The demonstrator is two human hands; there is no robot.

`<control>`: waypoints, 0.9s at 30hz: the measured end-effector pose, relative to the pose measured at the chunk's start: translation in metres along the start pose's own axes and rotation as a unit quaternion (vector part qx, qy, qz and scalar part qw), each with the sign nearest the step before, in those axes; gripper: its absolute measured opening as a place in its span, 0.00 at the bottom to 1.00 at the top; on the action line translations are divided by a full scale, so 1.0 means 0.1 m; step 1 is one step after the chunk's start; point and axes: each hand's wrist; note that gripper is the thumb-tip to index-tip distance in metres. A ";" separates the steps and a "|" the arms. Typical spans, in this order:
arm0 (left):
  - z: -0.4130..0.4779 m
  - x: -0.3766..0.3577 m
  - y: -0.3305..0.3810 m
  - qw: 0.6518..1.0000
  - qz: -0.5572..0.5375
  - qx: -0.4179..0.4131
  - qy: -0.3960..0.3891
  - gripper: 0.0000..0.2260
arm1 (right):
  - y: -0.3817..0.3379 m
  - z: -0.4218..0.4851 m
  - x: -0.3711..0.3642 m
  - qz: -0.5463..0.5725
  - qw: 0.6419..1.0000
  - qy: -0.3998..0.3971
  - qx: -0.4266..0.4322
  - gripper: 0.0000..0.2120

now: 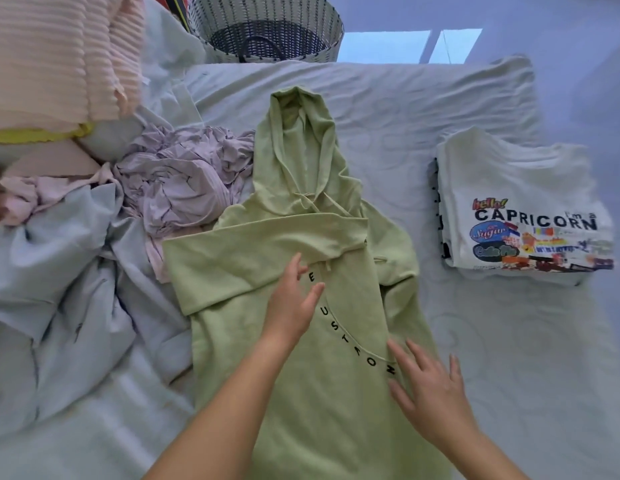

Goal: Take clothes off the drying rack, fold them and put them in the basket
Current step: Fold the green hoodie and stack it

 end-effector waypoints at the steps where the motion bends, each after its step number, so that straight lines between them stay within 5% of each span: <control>1: -0.15 0.08 -0.22 0.999 0.016 0.003 0.049 0.28 | 0.00 -0.04 -0.01 0.014 1.000 0.014 0.005 0.29; 3: -0.46 0.27 -0.68 0.988 0.060 -0.004 0.141 0.29 | -0.02 -0.13 -0.03 0.039 0.998 0.045 0.033 0.38; 6: -0.94 0.59 -1.28 0.968 0.162 0.045 0.186 0.32 | -0.09 -0.30 -0.10 0.030 0.974 0.069 0.212 0.35; 9: -1.41 0.80 -1.64 0.961 0.230 0.094 0.117 0.41 | -0.14 -0.45 -0.28 -0.010 0.922 -0.050 0.384 0.43; 14: -1.79 0.84 -1.62 0.979 0.142 0.141 0.031 0.39 | -0.17 -0.52 -0.45 -0.073 0.896 -0.179 0.400 0.55; 20: -1.95 0.90 -1.58 0.982 0.114 0.118 0.098 0.34 | -0.16 -0.61 -0.58 -0.062 0.901 -0.118 0.413 0.25; 23: -2.08 1.12 -1.69 0.977 0.139 0.101 0.124 0.39 | -0.19 -0.84 -0.67 -0.012 0.904 -0.003 0.427 0.13; 27: -2.16 1.42 -1.94 0.972 0.174 0.109 0.112 0.35 | -0.45 -1.12 -0.66 0.019 0.908 0.062 0.413 0.14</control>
Point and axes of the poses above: each hand's wrist, its own z-axis towards the middle knuckle, its own x-axis out of the back of the hand, y = z × x, and after that the axes turned 14 degrees about y, right-handed
